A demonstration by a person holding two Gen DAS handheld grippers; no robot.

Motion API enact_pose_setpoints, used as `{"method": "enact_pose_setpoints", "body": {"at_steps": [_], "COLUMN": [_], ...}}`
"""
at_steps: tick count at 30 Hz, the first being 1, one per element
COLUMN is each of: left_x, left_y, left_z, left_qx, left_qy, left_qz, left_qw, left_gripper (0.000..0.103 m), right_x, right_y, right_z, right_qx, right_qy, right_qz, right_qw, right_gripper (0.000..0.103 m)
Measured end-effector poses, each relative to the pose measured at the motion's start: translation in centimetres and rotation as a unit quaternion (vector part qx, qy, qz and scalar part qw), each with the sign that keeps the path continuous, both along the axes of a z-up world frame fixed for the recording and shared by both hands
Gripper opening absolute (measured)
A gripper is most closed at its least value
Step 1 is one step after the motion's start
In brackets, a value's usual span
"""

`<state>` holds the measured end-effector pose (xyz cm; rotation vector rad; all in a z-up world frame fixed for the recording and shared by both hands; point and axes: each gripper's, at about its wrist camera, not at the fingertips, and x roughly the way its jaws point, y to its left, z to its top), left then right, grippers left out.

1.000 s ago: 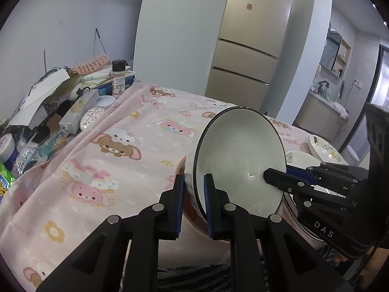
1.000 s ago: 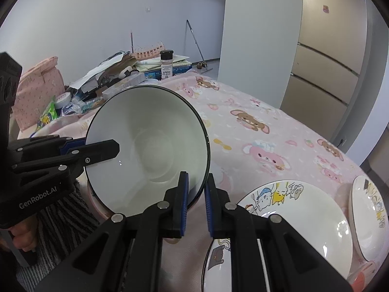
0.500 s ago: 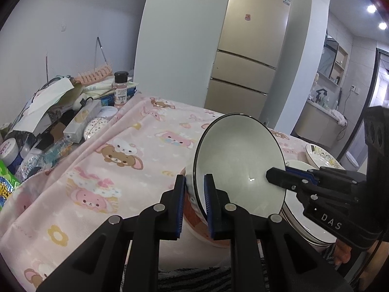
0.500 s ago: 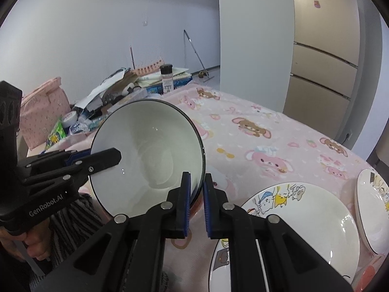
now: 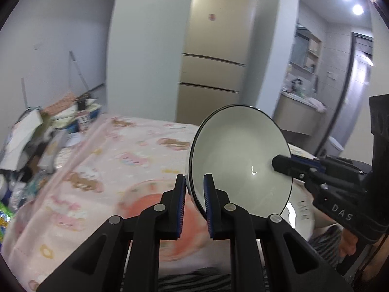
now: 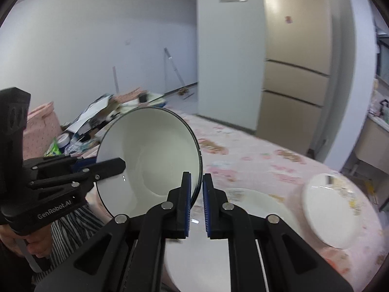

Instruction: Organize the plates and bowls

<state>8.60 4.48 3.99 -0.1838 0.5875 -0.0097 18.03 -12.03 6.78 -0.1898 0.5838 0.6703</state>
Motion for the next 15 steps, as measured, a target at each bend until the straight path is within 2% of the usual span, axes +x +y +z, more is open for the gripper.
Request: {"method": "enact_pose_setpoints", "body": {"at_steps": [7, 10, 15], "left_x": [1.9, 2.7, 4.0], "left_y": [-7.5, -8.9, -9.3], "left_z": [0.5, -0.9, -4.1], "left_qx": [0.012, 0.008, 0.005], "left_qy": [0.008, 0.032, 0.085], "left_qz": [-0.063, -0.074, -0.073], "left_qw": [0.9979, 0.9967, 0.9938], "left_gripper": [0.015, 0.015, 0.015], "right_x": [-1.0, -0.5, 1.0], "right_y": [-6.9, -7.9, -8.2], "right_z": [2.0, 1.0, -2.7], "right_qx": [-0.005, -0.015, -0.014], "right_qy": [-0.013, -0.001, 0.056], "right_qz": [-0.059, -0.069, -0.069], "right_qw": [0.998, 0.997, 0.996], "right_gripper": [0.009, 0.009, 0.009]}}
